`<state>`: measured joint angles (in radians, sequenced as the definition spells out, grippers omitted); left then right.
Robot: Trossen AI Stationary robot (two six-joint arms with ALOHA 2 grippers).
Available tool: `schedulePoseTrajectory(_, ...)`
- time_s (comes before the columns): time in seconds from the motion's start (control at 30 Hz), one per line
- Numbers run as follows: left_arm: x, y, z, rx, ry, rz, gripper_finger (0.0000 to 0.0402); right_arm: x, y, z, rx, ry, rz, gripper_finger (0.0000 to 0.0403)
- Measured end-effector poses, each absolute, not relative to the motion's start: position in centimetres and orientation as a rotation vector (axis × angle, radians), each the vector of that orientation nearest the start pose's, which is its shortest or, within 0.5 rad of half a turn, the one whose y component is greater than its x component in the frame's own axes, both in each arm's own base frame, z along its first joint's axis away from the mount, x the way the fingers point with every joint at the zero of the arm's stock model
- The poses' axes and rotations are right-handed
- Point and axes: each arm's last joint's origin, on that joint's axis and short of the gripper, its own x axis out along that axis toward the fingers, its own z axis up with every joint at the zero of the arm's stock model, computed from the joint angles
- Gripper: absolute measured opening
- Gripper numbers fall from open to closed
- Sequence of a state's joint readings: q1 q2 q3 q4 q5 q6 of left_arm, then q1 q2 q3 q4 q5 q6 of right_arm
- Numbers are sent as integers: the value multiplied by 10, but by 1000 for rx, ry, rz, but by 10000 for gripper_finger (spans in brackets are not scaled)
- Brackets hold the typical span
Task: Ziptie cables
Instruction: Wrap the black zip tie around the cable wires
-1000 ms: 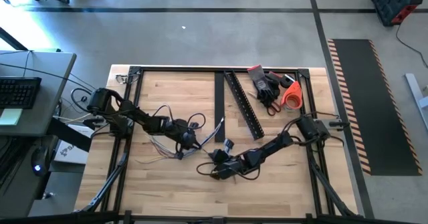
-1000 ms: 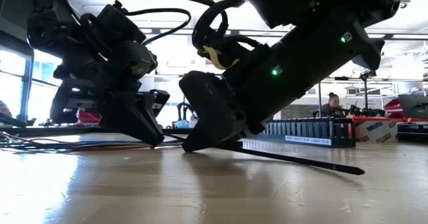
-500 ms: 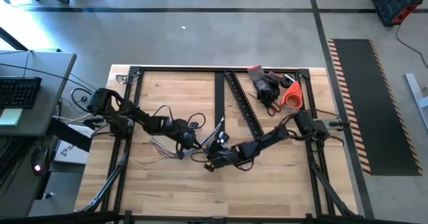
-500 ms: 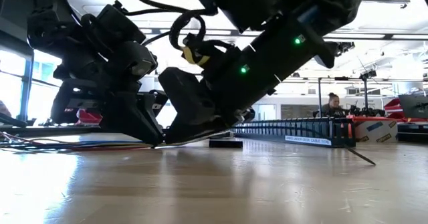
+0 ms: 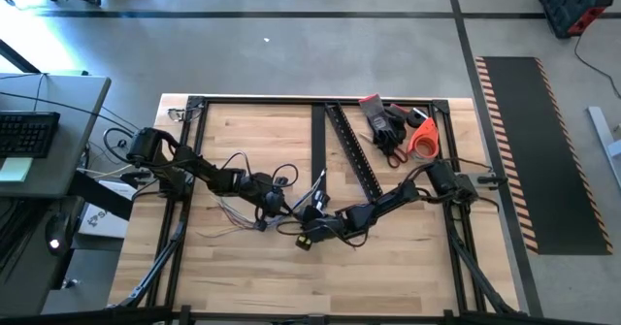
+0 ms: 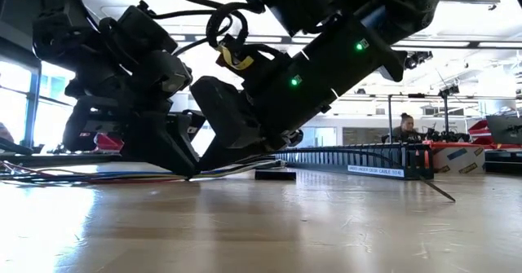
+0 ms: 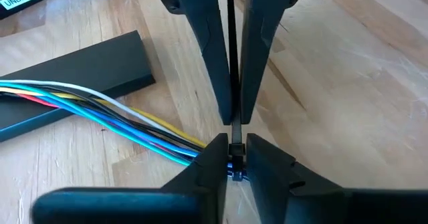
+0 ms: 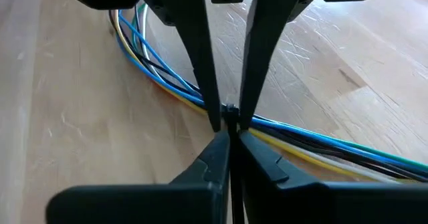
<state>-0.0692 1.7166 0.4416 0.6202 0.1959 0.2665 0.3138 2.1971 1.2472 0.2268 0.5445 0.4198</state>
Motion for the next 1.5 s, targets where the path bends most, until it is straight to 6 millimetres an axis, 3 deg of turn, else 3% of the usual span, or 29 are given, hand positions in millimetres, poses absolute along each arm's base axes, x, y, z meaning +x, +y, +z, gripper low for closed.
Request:
schedulePoseTrajectory(0.2, 262, -25, 92, 200, 609, -367, 92, 418, 123, 92, 63, 604, -335, 2)
schedulePoseTrajectory(0.37, 262, -25, 93, 155, 603, -384, 101, 418, 123, 92, 35, 609, -325, 0)
schedulePoseTrajectory(0.87, 263, -25, 92, 142, 594, -379, 9, 418, 125, 93, -27, 598, -311, 0)
schedulePoseTrajectory(1.5, 260, -22, 88, 225, 651, -334, 4, 400, 142, 84, -33, 691, -405, 0)
